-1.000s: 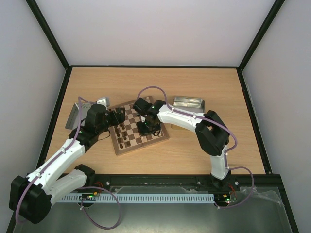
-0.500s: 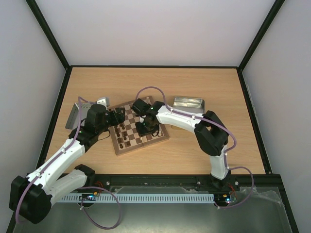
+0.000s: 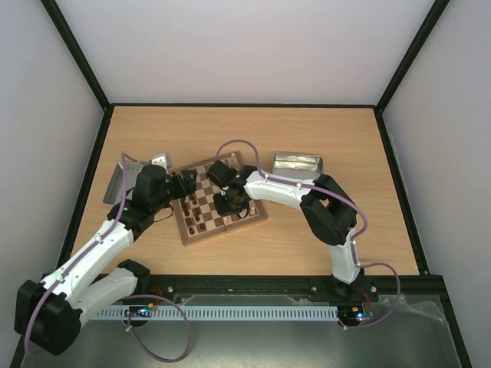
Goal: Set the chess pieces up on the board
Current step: Pick up the chess piece from the chessboard.
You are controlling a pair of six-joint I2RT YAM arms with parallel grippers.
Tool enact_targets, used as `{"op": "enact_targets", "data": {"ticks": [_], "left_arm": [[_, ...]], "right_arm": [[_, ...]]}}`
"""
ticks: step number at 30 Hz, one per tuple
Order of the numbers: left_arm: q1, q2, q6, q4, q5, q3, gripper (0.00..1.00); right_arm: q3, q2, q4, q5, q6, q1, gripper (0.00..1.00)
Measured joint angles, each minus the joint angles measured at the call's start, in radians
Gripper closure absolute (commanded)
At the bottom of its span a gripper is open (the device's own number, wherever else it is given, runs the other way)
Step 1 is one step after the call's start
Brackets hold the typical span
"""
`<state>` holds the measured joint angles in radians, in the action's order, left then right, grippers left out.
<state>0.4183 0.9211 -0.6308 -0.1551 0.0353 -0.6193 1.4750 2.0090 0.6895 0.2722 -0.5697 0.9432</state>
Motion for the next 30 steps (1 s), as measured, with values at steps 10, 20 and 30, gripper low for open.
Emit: {"op": "enact_targets", "data": {"ticks": [10, 20, 30], "left_arm": [[-0.003, -0.042, -0.005, 0.0, -0.014, 0.035, 0.14], [-0.003, -0.133, -0.053, 0.066, -0.155, 0.169, 0.17], [-0.003, -0.179, -0.159, 0.228, -0.338, 0.322, 0.29]], "right_arm": [[-0.097, -0.053, -0.123, -0.009, -0.117, 0.001, 0.92], [-0.156, -0.077, -0.256, -0.005, -0.278, 0.001, 0.91], [-0.227, -0.106, -0.451, 0.069, -0.454, -0.044, 0.91]]}}
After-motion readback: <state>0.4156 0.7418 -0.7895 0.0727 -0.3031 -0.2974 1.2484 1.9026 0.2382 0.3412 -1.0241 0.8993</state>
